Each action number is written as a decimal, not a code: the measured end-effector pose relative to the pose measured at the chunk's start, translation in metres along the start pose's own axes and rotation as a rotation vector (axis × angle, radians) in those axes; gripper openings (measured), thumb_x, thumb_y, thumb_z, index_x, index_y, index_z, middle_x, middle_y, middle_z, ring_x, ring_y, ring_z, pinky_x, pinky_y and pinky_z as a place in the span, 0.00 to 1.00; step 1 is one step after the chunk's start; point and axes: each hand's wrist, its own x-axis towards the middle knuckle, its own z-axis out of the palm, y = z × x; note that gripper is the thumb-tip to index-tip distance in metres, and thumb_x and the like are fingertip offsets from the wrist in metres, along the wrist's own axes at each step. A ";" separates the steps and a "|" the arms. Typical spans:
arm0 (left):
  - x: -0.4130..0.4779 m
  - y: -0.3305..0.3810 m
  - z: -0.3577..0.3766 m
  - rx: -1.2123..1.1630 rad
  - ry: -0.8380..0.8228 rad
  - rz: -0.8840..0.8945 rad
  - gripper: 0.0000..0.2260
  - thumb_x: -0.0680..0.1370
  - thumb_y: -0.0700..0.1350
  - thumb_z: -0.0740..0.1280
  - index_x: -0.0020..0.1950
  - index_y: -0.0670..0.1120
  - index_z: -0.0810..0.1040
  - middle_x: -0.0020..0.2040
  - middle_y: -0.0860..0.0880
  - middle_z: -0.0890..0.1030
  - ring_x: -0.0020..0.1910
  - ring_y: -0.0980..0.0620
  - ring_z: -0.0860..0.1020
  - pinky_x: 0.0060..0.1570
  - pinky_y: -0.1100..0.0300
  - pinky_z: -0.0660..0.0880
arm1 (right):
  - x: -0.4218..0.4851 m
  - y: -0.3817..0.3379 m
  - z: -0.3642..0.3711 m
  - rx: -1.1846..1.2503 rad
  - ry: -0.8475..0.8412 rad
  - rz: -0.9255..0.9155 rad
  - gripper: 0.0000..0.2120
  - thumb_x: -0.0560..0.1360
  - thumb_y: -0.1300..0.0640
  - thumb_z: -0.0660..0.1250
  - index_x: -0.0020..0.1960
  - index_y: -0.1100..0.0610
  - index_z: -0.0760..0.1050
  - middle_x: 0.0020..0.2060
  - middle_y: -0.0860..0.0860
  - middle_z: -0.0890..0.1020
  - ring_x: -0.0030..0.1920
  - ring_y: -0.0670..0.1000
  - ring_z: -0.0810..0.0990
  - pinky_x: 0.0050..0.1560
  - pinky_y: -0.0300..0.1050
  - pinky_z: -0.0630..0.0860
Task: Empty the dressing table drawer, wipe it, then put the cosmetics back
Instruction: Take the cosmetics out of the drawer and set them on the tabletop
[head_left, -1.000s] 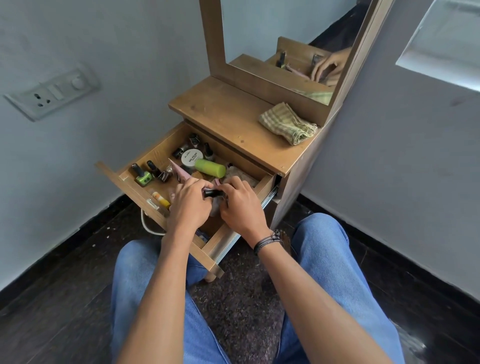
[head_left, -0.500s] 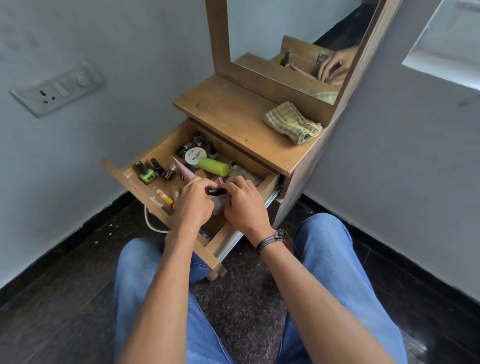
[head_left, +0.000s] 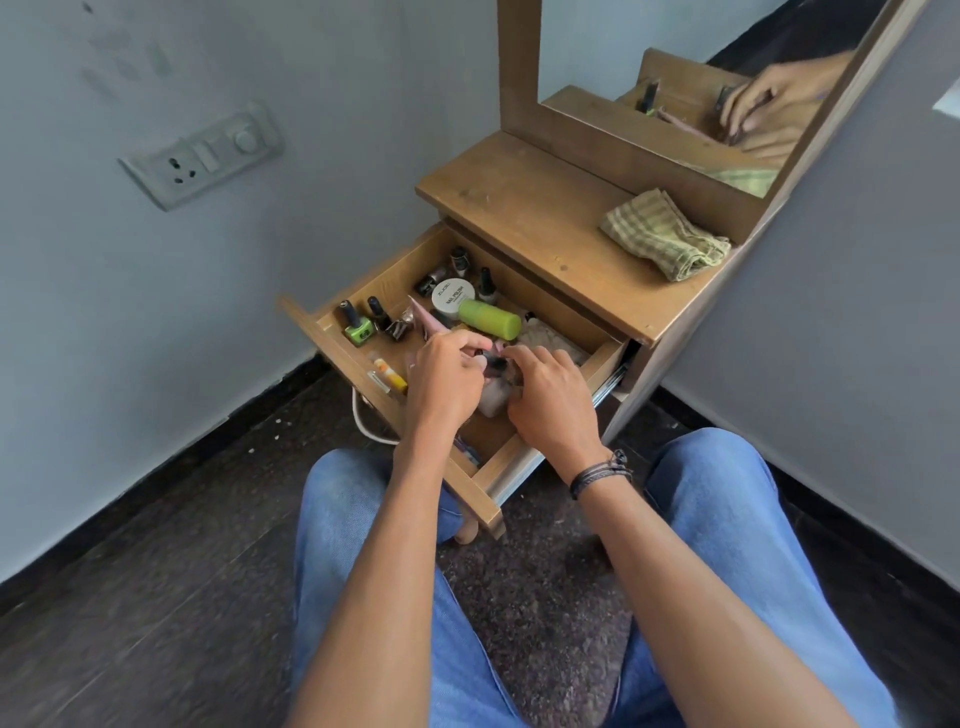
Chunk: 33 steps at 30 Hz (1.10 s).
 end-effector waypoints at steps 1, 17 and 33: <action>0.001 0.000 -0.001 -0.008 0.004 0.022 0.10 0.81 0.38 0.66 0.56 0.49 0.83 0.55 0.52 0.78 0.43 0.61 0.77 0.53 0.61 0.77 | 0.000 0.000 0.000 -0.005 -0.001 0.001 0.25 0.74 0.63 0.64 0.71 0.54 0.74 0.58 0.54 0.82 0.53 0.56 0.76 0.54 0.49 0.73; 0.008 -0.001 -0.003 -0.240 -0.079 0.070 0.07 0.78 0.43 0.72 0.56 0.49 0.83 0.52 0.51 0.83 0.46 0.58 0.83 0.50 0.58 0.82 | 0.000 0.006 -0.002 0.043 0.020 0.009 0.21 0.74 0.61 0.69 0.66 0.54 0.76 0.55 0.51 0.83 0.51 0.55 0.76 0.45 0.45 0.70; 0.015 -0.017 0.008 0.366 -0.239 0.073 0.19 0.78 0.44 0.69 0.69 0.49 0.75 0.81 0.52 0.57 0.76 0.46 0.58 0.72 0.40 0.65 | 0.071 0.002 -0.056 0.380 0.231 0.101 0.10 0.75 0.54 0.75 0.56 0.52 0.81 0.49 0.47 0.84 0.45 0.47 0.82 0.47 0.46 0.81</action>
